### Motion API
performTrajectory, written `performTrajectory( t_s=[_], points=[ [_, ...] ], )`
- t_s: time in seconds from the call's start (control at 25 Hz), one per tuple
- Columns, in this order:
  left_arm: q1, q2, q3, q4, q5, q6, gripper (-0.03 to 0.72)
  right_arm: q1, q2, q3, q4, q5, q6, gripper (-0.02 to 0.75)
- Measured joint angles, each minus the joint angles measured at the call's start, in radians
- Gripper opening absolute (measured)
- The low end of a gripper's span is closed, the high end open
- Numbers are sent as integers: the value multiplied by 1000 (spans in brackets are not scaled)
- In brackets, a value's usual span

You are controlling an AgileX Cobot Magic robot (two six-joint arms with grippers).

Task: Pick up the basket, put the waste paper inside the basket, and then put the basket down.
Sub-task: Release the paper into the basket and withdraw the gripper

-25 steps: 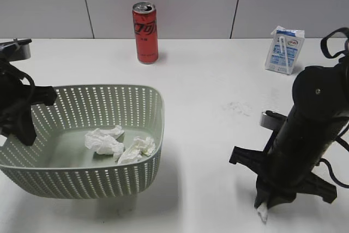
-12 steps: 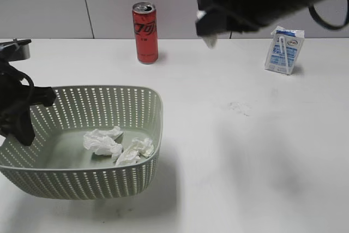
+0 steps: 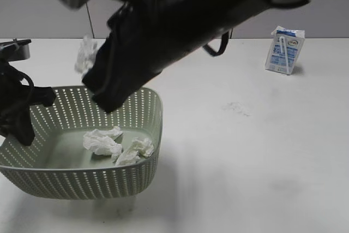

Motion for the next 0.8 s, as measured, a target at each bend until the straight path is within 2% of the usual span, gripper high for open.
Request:
performTrajectory(
  t_s=[0.08,0.12,0.2,0.28,0.36,0.4,0.56,0.68,0.8],
  points=[
    [0,0,0,0,0,0,6,23,52,0,-10,-1,-28,72],
    [0,0,0,0,0,0,6,28,82,0,-12,3,-34,118],
    [0,0,0,1,0,0,6,31,118,0,-28,17,-37,251],
    [0,0,0,1,0,0,6,31,144,0,-66,33,-36,427],
    [0,0,0,1,0,0,6,31,147,0,-103,40,-29,559],
    [0,0,0,1,0,0,6,31,146,0,-118,38,-23,601],
    [0,0,0,0,0,0,6,31,138,-29,-246,39,84,633],
    [0,0,0,-1,0,0,6,18,122,-97,-460,58,321,633],
    [0,0,0,-2,0,0,6,-38,117,-205,-685,170,614,615]
  ],
)
